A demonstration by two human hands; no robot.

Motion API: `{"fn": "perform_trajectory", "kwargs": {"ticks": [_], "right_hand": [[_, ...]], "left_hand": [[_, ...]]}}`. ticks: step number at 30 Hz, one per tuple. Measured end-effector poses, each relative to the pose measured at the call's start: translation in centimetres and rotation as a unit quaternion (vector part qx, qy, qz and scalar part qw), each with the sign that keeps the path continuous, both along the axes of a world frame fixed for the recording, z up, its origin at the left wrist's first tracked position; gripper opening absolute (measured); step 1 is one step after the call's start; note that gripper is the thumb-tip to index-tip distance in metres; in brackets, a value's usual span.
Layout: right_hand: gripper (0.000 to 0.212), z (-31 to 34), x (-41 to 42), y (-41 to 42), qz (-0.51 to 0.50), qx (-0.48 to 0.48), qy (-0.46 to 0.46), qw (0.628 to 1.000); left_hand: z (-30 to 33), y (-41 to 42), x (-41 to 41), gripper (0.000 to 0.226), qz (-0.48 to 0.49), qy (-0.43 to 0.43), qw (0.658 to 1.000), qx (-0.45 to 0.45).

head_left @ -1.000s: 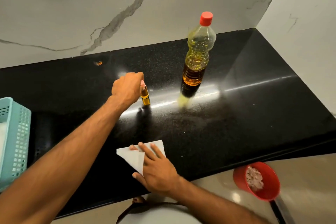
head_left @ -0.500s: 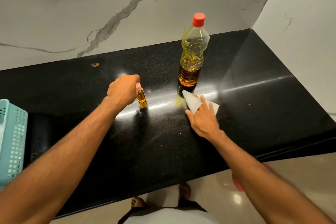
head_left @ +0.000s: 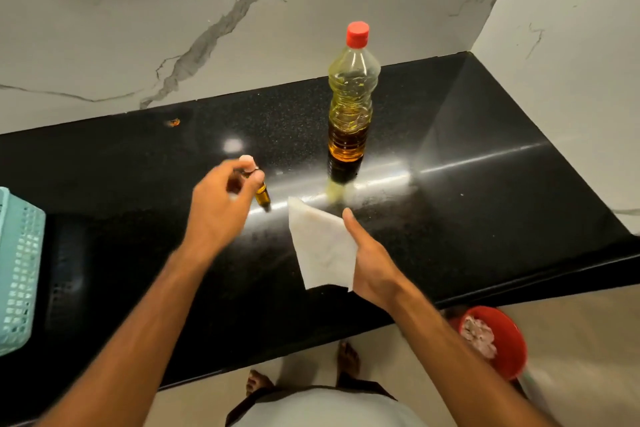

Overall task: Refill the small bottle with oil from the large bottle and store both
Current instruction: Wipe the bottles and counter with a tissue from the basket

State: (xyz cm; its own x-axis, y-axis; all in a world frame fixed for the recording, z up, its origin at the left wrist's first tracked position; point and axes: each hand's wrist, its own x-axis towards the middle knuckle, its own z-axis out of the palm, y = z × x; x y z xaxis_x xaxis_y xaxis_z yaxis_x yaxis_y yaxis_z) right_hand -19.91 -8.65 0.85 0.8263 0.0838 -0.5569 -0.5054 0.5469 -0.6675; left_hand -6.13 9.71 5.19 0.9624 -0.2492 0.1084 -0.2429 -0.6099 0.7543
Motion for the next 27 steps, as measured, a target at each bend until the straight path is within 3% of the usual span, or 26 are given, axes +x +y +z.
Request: {"fn": "perform_trajectory", "kwargs": {"ticks": [2, 6, 9, 12, 15, 23, 27], "right_hand": [[0.055, 0.5, -0.9, -0.4, -0.031, 0.008, 0.009, 0.999], [0.047, 0.6, -4.2, -2.1, -0.111, 0.004, -0.002, 0.994], [0.018, 0.5, -6.6, -2.7, -0.118, -0.072, 0.002, 0.99], [0.019, 0.3, -8.7, -2.8, -0.088, -0.227, 0.009, 0.97], [0.027, 0.6, -10.9, -2.4, -0.076, -0.316, 0.004, 0.946], [0.024, 0.7, -17.6, -0.3, -0.122, -0.286, 0.002, 0.951], [0.038, -1.4, -21.6, 0.2, -0.189, -0.241, 0.042, 0.951]], "left_hand": [[-1.0, -0.7, -3.9, 0.023, -0.003, 0.108, 0.989, -0.103], [-3.3, -3.6, -10.5, 0.032, -0.08, 0.356, 0.907, -0.212], [-4.3, -4.8, -13.2, 0.038, -0.135, 0.444, 0.846, -0.264], [-4.8, -5.2, -14.5, 0.035, -0.179, 0.443, 0.85, -0.223], [-5.3, -4.8, -14.8, 0.03, -0.203, 0.429, 0.86, -0.188], [-5.6, -4.0, -16.7, 0.041, -0.34, 0.413, 0.83, -0.156], [-6.7, -4.3, -19.6, 0.048, -0.395, 0.438, 0.8, -0.11]]}}
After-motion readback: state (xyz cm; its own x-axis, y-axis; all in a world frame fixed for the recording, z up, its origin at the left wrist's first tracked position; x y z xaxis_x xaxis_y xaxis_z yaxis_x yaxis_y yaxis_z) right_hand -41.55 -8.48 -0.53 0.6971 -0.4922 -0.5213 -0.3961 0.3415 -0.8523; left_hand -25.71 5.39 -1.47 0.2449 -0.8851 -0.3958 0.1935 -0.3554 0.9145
